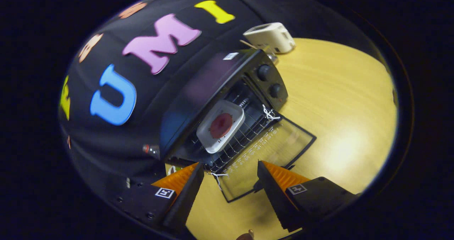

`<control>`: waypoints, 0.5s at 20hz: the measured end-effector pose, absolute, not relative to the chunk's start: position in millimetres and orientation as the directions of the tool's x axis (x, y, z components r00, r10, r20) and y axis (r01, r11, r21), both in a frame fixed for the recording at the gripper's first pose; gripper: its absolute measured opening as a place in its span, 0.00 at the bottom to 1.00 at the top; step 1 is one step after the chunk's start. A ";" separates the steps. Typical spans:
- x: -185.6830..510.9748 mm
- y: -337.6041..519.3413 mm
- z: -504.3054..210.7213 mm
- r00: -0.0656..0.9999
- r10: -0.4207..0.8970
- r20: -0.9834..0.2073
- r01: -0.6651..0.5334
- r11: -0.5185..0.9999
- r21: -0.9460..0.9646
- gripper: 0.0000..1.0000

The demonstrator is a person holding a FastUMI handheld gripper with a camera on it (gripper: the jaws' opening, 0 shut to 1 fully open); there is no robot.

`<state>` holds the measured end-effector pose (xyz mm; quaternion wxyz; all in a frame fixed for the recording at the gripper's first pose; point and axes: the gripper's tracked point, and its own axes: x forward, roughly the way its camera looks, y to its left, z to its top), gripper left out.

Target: Open the toaster oven, put the food inside, and close the toaster oven door.

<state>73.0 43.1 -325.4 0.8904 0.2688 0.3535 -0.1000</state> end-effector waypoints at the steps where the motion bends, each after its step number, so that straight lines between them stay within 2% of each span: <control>1: 56.2 44.7 -332.4 0.733 0.024 -0.680 0.285 0.896 0.339 0.99; 3: 30.9 42.3 -351.4 0.732 0.025 -0.681 0.151 0.968 0.198 0.99; 5: 18.3 35.5 -371.5 0.729 -0.013 -0.684 0.074 0.995 0.060 0.99; 10: 1.7 31.2 -422.6 0.640 -0.025 -0.768 0.059 0.998 0.017 0.99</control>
